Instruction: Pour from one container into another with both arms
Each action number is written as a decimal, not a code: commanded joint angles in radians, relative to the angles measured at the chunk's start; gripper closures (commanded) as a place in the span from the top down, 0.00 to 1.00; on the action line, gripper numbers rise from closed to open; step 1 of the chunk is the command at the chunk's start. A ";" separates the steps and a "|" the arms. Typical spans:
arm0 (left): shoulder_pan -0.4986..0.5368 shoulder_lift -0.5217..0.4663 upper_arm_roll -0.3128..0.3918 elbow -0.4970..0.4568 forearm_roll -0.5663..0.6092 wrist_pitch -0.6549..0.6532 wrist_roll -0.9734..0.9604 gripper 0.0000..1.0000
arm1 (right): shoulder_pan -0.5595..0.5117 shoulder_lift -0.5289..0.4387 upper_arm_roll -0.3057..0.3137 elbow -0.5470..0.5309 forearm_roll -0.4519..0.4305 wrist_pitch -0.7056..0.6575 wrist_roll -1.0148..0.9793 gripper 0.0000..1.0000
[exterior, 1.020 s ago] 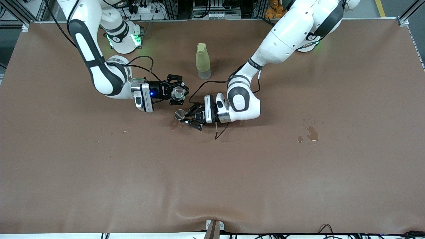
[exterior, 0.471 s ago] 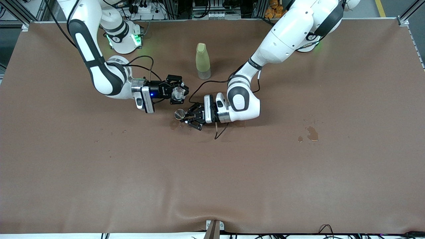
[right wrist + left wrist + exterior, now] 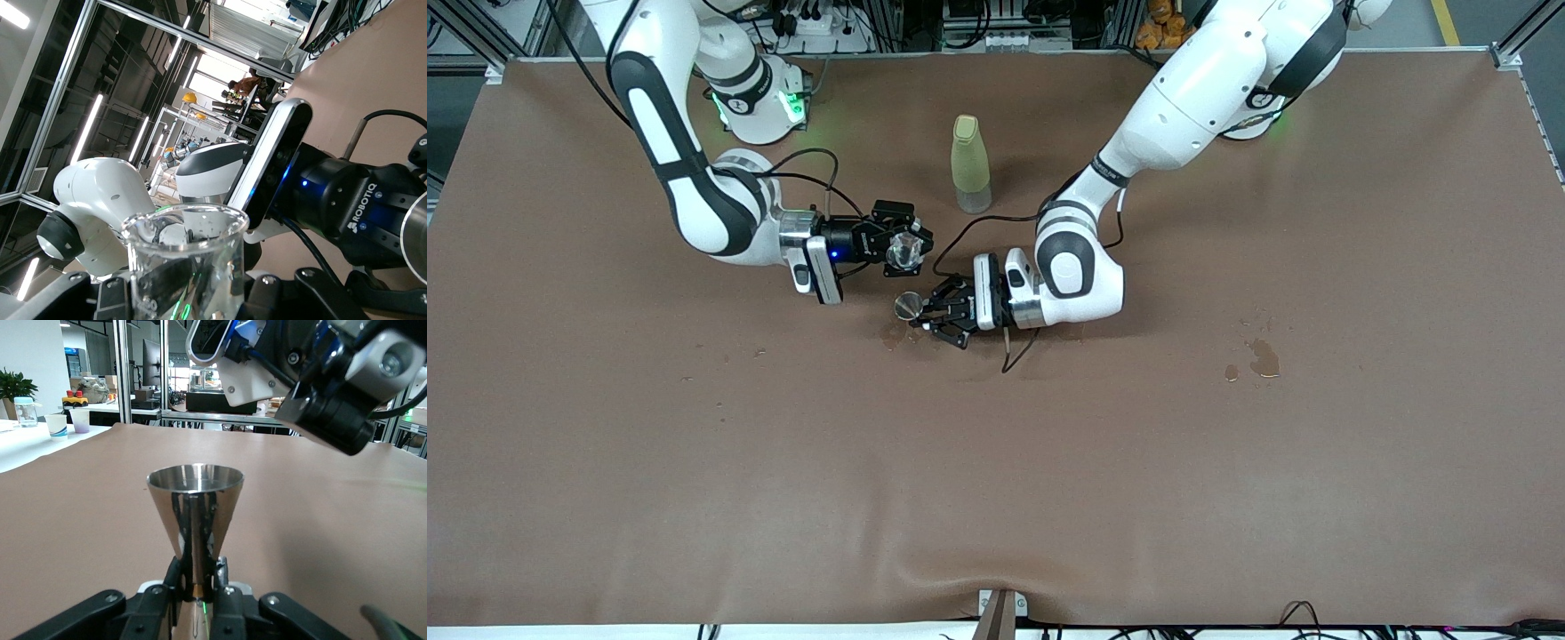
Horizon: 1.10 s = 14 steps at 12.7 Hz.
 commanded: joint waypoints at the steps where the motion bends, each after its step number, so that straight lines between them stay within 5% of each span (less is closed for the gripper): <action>1: -0.002 -0.024 0.000 -0.024 -0.034 0.010 0.020 0.00 | -0.006 -0.023 0.007 -0.012 0.026 -0.004 0.055 0.00; 14: 0.000 -0.046 0.000 -0.056 -0.047 0.012 0.018 0.00 | -0.005 -0.023 0.007 -0.012 0.052 -0.011 0.227 0.00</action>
